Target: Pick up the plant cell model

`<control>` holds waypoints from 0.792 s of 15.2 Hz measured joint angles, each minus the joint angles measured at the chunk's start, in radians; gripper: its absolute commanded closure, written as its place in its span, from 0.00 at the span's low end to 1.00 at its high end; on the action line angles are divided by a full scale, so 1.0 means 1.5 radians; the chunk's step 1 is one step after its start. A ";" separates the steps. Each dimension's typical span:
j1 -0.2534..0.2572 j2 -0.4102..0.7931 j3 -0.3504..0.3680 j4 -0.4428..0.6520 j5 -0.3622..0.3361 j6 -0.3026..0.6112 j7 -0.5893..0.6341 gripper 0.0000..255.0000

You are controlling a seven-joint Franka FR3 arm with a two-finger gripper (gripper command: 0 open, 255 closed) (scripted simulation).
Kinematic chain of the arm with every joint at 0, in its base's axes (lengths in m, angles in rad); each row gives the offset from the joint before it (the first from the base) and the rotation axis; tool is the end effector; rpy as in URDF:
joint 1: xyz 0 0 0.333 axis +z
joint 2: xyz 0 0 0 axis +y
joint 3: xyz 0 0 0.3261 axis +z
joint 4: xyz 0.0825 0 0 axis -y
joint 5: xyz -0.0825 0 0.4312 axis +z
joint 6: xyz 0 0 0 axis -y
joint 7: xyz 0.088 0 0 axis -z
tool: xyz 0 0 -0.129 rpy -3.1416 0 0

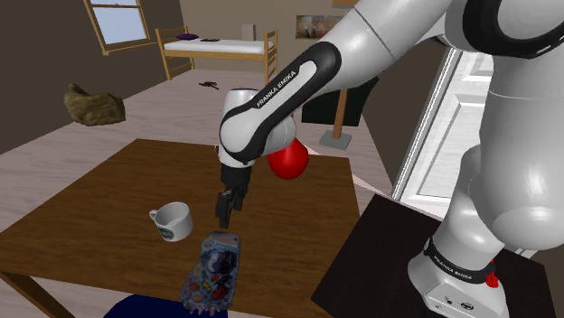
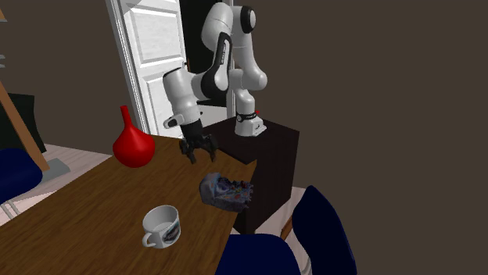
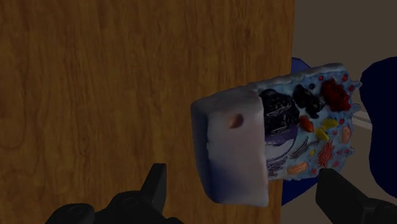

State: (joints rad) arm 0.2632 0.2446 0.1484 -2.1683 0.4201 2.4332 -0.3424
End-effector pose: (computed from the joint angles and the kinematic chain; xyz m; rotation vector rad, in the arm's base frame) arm 0.5465 0.2470 0.2383 -2.7647 -0.6045 -0.0096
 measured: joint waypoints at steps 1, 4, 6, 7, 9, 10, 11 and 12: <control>0.005 0.026 0.005 0.021 0.001 0.007 -0.003 0.00; 0.014 0.085 0.017 0.066 0.005 0.025 -0.019 0.00; 0.017 0.109 0.021 0.078 0.008 0.039 -0.025 0.00; 0.017 0.120 0.022 0.082 0.009 0.046 -0.029 0.00; 0.017 0.136 0.023 0.085 0.012 0.058 -0.034 0.00; 0.017 0.143 0.024 0.086 0.013 0.064 -0.037 0.00; 0.016 0.150 0.024 0.086 0.014 0.070 -0.041 0.00; 0.016 0.157 0.025 0.088 0.015 0.075 -0.043 0.00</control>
State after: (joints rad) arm 0.2875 0.4795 0.1857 -2.0364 0.4433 2.5461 -0.4075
